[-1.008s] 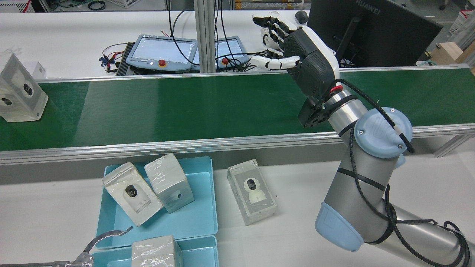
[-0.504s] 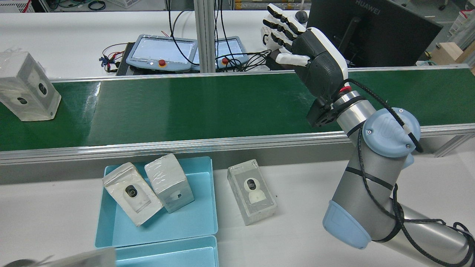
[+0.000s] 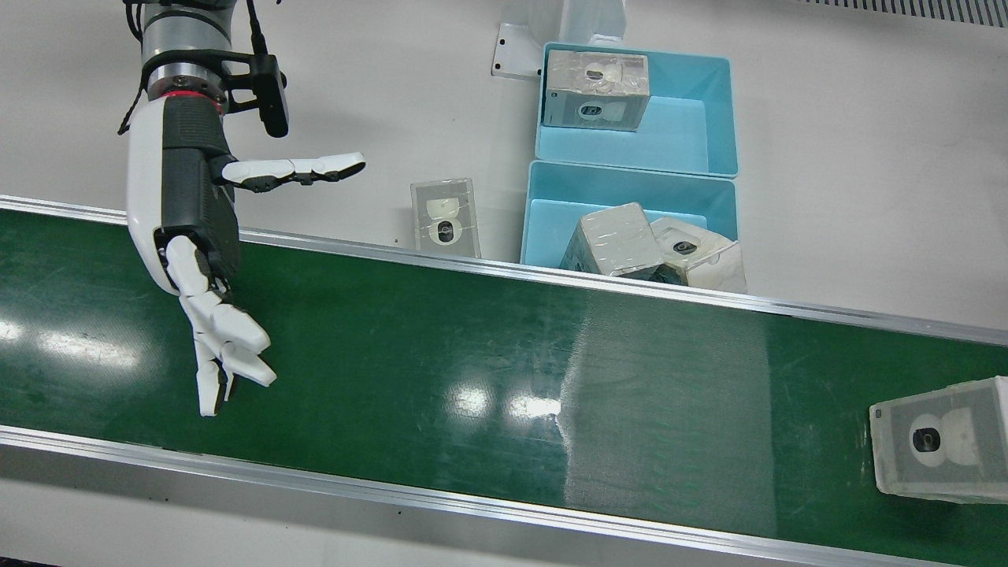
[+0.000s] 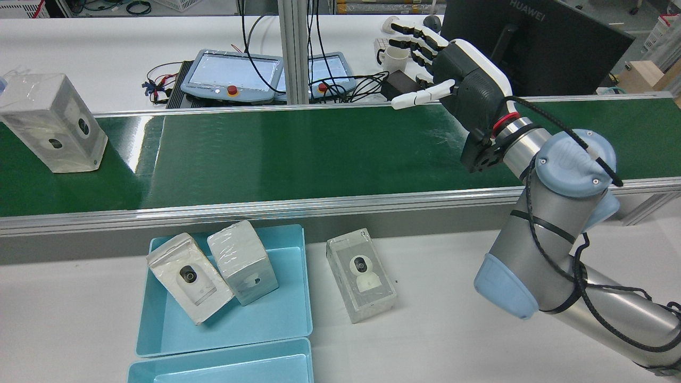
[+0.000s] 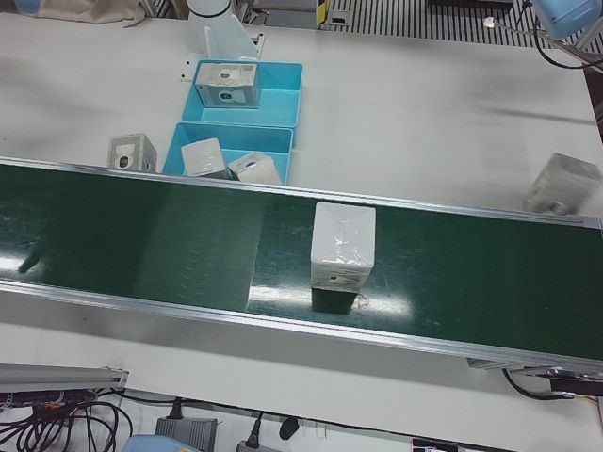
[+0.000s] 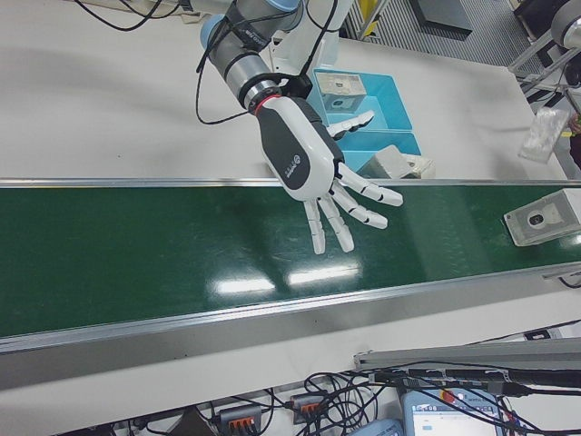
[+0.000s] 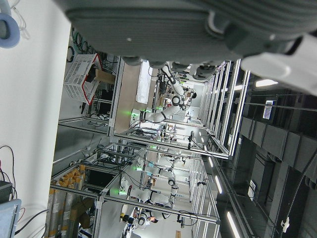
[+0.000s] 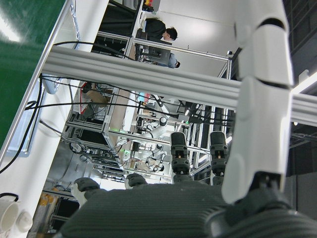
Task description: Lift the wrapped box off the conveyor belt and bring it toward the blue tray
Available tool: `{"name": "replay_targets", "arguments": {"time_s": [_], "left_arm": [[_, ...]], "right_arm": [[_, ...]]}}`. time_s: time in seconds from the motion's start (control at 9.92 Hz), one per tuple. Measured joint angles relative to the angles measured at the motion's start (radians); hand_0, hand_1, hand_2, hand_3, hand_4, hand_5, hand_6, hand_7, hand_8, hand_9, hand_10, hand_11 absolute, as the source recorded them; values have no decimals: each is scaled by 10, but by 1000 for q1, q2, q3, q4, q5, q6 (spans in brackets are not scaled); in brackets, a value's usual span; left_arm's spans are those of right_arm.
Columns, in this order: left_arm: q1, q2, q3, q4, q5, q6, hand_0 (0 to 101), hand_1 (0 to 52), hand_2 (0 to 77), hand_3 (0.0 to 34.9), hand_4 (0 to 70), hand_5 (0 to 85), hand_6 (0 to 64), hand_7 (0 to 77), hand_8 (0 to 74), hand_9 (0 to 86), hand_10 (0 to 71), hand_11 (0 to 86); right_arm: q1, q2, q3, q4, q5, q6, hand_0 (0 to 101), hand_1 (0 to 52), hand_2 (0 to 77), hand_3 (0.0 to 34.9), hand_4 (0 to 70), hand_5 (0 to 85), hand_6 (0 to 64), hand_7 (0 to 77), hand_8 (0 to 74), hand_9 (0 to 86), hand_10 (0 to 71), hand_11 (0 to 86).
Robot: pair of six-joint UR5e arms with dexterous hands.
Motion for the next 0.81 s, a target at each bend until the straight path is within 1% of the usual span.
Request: {"name": "replay_targets", "arguments": {"time_s": [0.1,0.2,0.3,0.4,0.5,0.6,0.71,0.81], "left_arm": [[0,0,0,0,0,0,0,0,5,0,0,5,0,5,5,0,5,0],[0,0,0,0,0,0,0,0,5,0,0,5,0,5,5,0,5,0],[0,0,0,0,0,0,0,0,11,0,0,5,0,5,5,0,0,0],[0,0,0,0,0,0,0,0,5,0,0,11,0,5,5,0,5,0],[0,0,0,0,0,0,0,0,5,0,0,5,0,5,5,0,5,0],[0,0,0,0,0,0,0,0,5,0,0,5,0,5,5,0,5,0],[0,0,0,0,0,0,0,0,11,0,0,5,0,5,5,0,0,0],[0,0,0,0,0,0,0,0,11,0,0,5,0,5,5,0,0,0]], "right_arm": [[38,-18,2,-28,-33,52,471,120,87,304,98,169,0,191,0,38,0,11],[70,-38,18,-60,-53,112,451,120,147,305,76,180,0,185,0,38,0,11],[96,-68,60,-93,-63,158,424,87,109,305,44,180,0,185,0,54,0,11],[111,-110,107,-108,-66,180,424,87,109,305,44,180,0,185,0,54,0,11],[121,-156,157,-114,-66,191,412,87,98,304,0,136,0,142,0,60,27,11],[127,-189,200,-116,-67,196,397,87,71,302,0,115,0,136,11,60,27,82],[129,-212,226,-118,-67,198,387,87,71,303,0,115,0,136,11,60,27,82],[128,-226,237,-118,-66,197,387,87,71,303,0,115,0,136,11,60,27,82]]}}
